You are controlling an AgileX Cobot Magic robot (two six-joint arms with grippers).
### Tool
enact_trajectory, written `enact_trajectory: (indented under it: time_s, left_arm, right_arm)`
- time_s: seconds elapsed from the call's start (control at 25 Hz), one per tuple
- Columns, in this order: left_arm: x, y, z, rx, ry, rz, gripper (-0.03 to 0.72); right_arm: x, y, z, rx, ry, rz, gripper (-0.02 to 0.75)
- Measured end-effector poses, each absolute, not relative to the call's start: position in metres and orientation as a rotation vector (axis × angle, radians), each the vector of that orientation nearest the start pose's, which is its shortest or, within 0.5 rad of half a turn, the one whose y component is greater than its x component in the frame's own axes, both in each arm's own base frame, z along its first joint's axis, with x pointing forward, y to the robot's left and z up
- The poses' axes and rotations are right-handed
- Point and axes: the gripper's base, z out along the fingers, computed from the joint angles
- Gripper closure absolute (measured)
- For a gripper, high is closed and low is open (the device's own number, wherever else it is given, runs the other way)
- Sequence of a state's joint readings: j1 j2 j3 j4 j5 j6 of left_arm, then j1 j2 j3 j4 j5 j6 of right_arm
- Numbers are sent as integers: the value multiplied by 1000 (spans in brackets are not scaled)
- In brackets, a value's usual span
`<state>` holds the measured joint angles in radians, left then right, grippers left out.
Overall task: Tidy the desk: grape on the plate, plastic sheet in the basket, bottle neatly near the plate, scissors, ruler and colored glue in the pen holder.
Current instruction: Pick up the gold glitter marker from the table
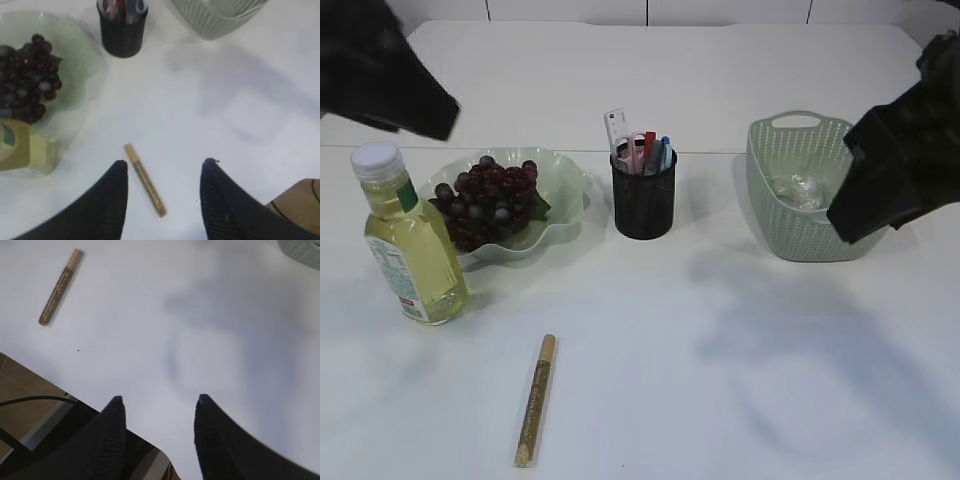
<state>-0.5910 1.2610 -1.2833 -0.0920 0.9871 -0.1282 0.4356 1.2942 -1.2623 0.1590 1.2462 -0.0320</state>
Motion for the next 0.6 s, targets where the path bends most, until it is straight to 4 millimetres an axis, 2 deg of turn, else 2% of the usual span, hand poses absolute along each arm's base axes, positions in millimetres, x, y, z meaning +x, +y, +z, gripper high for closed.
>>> enact_trajectory:
  time_s: [0.2, 0.4, 0.6]
  left_arm:
    - [234, -185, 332, 442, 2671, -306, 338]
    - [255, -206, 279, 367, 2865, -252, 338]
    - [268, -218, 240, 337, 2977, -202, 338]
  right_arm:
    - [215, 114, 357, -618, 2713, 308, 373]
    - [215, 113, 357, -598, 2719, 305, 373]
    - [216, 112, 357, -591, 2719, 277, 373]
